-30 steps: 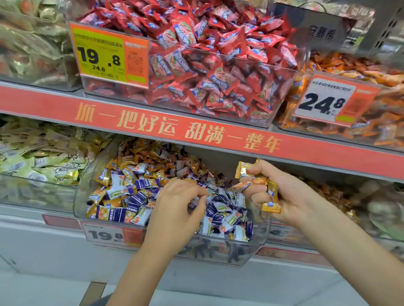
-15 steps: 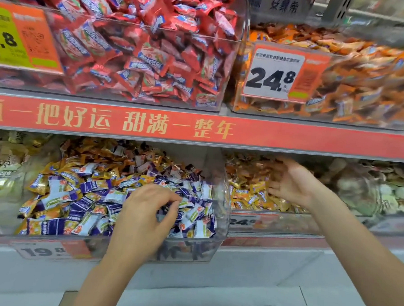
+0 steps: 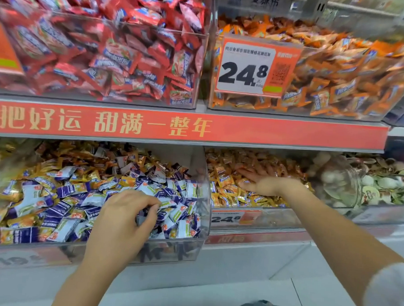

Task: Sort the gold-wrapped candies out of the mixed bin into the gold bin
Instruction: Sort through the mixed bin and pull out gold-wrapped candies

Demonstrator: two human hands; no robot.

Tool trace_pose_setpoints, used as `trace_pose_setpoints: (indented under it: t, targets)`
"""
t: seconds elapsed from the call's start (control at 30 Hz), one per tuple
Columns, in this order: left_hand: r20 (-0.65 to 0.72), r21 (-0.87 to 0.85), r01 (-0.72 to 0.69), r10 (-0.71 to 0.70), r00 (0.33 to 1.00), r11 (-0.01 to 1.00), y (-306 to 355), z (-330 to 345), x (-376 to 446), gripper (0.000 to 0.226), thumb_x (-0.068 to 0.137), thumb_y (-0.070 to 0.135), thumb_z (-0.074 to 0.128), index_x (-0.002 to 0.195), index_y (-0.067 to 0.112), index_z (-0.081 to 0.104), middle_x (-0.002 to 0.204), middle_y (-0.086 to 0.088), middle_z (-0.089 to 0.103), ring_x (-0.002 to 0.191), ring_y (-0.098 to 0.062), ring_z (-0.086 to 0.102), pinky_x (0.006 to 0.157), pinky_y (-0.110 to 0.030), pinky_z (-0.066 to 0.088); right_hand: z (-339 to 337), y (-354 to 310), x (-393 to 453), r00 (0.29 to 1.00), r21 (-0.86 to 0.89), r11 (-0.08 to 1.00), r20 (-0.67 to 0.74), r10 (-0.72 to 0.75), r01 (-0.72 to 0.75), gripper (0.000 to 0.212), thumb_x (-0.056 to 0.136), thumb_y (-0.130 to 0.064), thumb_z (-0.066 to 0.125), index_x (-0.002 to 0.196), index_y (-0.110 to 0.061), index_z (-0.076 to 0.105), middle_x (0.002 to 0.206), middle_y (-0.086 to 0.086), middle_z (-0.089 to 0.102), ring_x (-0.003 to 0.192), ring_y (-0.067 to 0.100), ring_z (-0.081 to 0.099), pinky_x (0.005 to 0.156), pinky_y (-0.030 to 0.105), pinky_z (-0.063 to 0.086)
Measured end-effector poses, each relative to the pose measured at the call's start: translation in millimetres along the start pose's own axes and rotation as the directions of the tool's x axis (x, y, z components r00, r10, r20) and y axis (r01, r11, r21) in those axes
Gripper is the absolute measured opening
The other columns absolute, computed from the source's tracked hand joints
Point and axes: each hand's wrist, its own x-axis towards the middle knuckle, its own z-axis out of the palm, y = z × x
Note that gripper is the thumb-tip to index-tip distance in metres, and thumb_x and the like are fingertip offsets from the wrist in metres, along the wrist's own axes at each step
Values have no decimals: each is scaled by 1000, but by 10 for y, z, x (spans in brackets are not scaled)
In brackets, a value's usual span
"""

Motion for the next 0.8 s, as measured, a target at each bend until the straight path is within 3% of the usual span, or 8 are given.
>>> trace_pose_setpoints:
  t: [0.07, 0.17, 0.27, 0.33, 0.4, 0.53, 0.73, 0.8]
  targets:
    - [8, -8, 11, -11, 1000, 1000, 7, -13, 3, 33, 86, 41, 41, 85, 24, 70, 81, 18, 62, 83, -9, 58, 78, -34, 48, 58, -8, 13, 998, 86, 996, -58, 15, -10, 75, 74, -87, 14, 143, -58, 9, 160, -4, -4, 145, 32, -17, 113, 63, -5]
    - [32, -10, 4, -4, 999, 1000, 3, -30, 5, 32, 86, 41, 41, 85, 24, 69, 79, 16, 62, 82, -12, 58, 77, -40, 50, 101, -159, -223, 940, 286, 953, -341, 7, 96, 59, 88, -72, 29, 138, -43, 44, 144, -4, 47, 131, 24, 44, 111, 49, 27]
    - [26, -29, -51, 52, 998, 998, 4, -139, -39, 31, 88, 38, 42, 85, 22, 69, 80, 14, 62, 83, -11, 58, 78, -39, 50, 155, -480, -700, 693, 298, 904, -721, 1, 308, 22, 96, -27, 49, 109, -30, 67, 101, -7, 70, 80, 9, 62, 81, 34, 46]
    - [-61, -62, -40, 36, 997, 997, -2, -292, -123, 32, 88, 37, 43, 85, 19, 70, 81, 15, 62, 85, -7, 56, 78, -30, 47, 237, -836, -1092, 504, 325, 818, -862, 49, 475, 20, 91, -12, 52, 92, -24, 69, 86, -10, 68, 76, 9, 61, 71, 33, 49]
    - [-171, -77, 18, -31, 985, 997, -51, -422, -196, 31, 87, 35, 46, 85, 17, 71, 82, 13, 63, 86, -6, 54, 75, -25, 45, 297, -1227, -1382, 407, 267, 772, -913, 11, 576, 19, 88, -10, 53, 85, -21, 68, 76, -15, 62, 75, 7, 56, 67, 24, 44]
    - [-256, -38, 183, -186, 949, 982, -237, -526, -239, 18, 88, 23, 60, 93, 12, 73, 86, 3, 68, 87, -19, 62, 73, -33, 47, 244, -1979, -1246, 583, 174, 738, -738, -340, 652, 23, 93, -9, 48, 102, -17, 68, 92, -5, 63, 75, 4, 52, 69, 20, 41]
    - [-248, -112, 230, -252, 935, 967, -331, -596, -257, 11, 88, 19, 62, 90, 16, 72, 82, 13, 62, 85, -13, 58, 74, -32, 46, -201, -2587, -120, 798, 118, 843, -412, -440, 525, 55, 94, -19, 57, 145, -16, 35, 143, 9, 45, 122, 26, 49, 88, 24, 37]
    - [-211, -86, 230, -243, 947, 969, -414, -592, -251, 8, 87, 15, 64, 90, 16, 72, 83, 11, 64, 83, -10, 57, 71, -25, 42, -170, -2668, 165, 804, 29, 842, -316, -503, 538, 61, 93, -20, 60, 146, -18, 32, 147, 8, 40, 130, 27, 43, 97, 28, 37]
